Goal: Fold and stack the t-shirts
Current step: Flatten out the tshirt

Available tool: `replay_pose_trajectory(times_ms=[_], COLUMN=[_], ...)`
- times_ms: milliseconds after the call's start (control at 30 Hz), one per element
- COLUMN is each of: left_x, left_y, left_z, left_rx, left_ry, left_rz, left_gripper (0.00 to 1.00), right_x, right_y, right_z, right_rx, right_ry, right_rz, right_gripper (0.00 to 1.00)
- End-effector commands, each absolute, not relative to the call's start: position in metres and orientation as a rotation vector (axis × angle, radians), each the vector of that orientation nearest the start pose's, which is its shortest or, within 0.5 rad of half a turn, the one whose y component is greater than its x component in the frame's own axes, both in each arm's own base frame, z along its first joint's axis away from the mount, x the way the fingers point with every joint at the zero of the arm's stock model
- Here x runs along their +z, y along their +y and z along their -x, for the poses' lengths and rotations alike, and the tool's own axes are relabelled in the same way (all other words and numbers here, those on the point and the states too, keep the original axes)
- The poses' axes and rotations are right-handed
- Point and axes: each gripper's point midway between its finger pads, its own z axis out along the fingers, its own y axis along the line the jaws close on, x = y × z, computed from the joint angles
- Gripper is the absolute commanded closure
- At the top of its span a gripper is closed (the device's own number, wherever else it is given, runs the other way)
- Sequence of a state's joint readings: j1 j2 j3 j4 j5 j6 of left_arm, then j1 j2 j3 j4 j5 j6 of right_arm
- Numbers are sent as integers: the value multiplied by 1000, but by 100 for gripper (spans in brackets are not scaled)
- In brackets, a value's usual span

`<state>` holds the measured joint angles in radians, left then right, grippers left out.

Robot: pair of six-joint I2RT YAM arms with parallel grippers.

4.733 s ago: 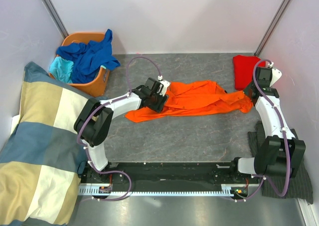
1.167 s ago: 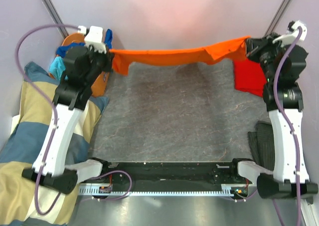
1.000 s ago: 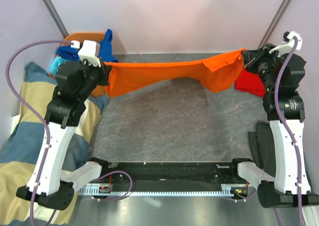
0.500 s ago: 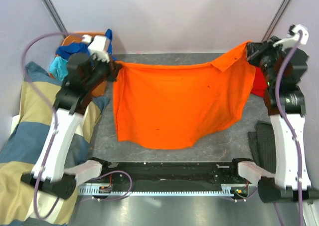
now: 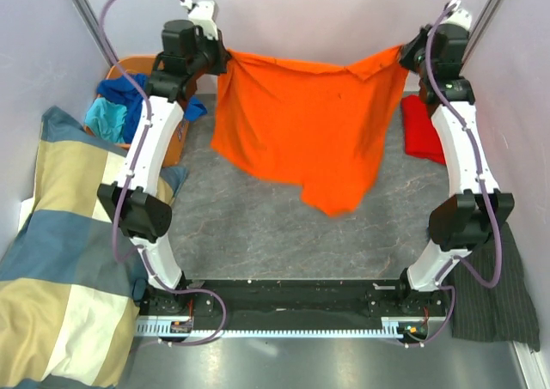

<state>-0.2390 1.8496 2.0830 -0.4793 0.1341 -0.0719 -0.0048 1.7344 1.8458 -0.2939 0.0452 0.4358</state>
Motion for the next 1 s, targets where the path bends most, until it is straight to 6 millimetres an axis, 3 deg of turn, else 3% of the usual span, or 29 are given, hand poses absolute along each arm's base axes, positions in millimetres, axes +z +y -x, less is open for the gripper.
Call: replay_pose_trajectory(times_ms=[0, 33, 67, 100, 133, 167, 200, 233, 267, 300, 333, 367, 400, 433, 467, 500, 533, 567, 600, 633, 667, 800, 967], left_x=[516, 521, 518, 515, 510, 489, 482, 468, 424, 424, 408, 362, 353, 338, 296, 280, 266, 231, 215, 198, 177, 157, 139], left_y=[-146, -145, -144, -143, -142, -138, -135, -131, -129, -125, -121, -117, -114, -113, -111, -110, -108, -106, -106, -105, -103, -106, -110], left_z=[-471, -461, -445, -435, -427, -412, -407, -403, -401, -388, -383, -381, -371, -370, -365, -361, -359, -353, -350, -348, -343, -342, -337], left_rx=[-373, -384, -397, -405, -410, -409, -402, -390, -381, -376, -359, -347, -340, -336, -332, -336, -330, -323, -325, -320, -314, -304, -320], left_ry=[1512, 1505, 1516, 1523, 1534, 1574, 1573, 1593, 1681, 1656, 1680, 1768, 1774, 1789, 1870, 1898, 1921, 1994, 2030, 2073, 2128, 2238, 2310], left_rz=[-267, -267, -273, -274, -274, -274, -266, -255, -250, -244, -230, -222, -210, -206, -202, -192, -180, -167, -155, -143, -131, -120, -125], left_gripper=[98, 98, 98, 98, 98, 98, 98, 98, 98, 98, 98, 98, 98, 98, 98, 98, 98, 98, 98, 98, 98, 98, 98], right_x=[566, 583, 587, 576, 586, 581, 554, 555, 543, 505, 498, 481, 438, 426, 406, 361, 348, 330, 288, 276, 246, 200, 195], right_y=[5, 5, 5, 5, 6, 7, 11, 14, 15, 16, 32, 34, 37, 41, 45, 47, 51, 52, 54, 57, 57, 58, 59], right_z=[-464, -442, -431, -428, -405, -398, -401, -382, -378, -384, -372, -371, -374, -365, -363, -362, -355, -351, -346, -339, -331, -309, -301], right_rx=[303, 307, 308, 309, 326, 335, 349, 372, 383, 380, 431, 436, 436, 446, 454, 449, 462, 465, 456, 460, 448, 421, 409], right_ry=[1302, 1265, 1258, 1281, 1252, 1262, 1320, 1308, 1329, 1404, 1419, 1454, 1543, 1562, 1602, 1690, 1714, 1746, 1829, 1850, 1906, 2008, 2033], right_rz=[-308, -301, -302, -311, -311, -315, -318, -317, -324, -345, -311, -320, -334, -326, -329, -355, -350, -363, -385, -381, -405, -436, -422], right_gripper=[100, 100, 100, 100, 100, 100, 100, 100, 100, 100, 100, 100, 100, 100, 100, 100, 100, 100, 100, 100, 100, 100, 100])
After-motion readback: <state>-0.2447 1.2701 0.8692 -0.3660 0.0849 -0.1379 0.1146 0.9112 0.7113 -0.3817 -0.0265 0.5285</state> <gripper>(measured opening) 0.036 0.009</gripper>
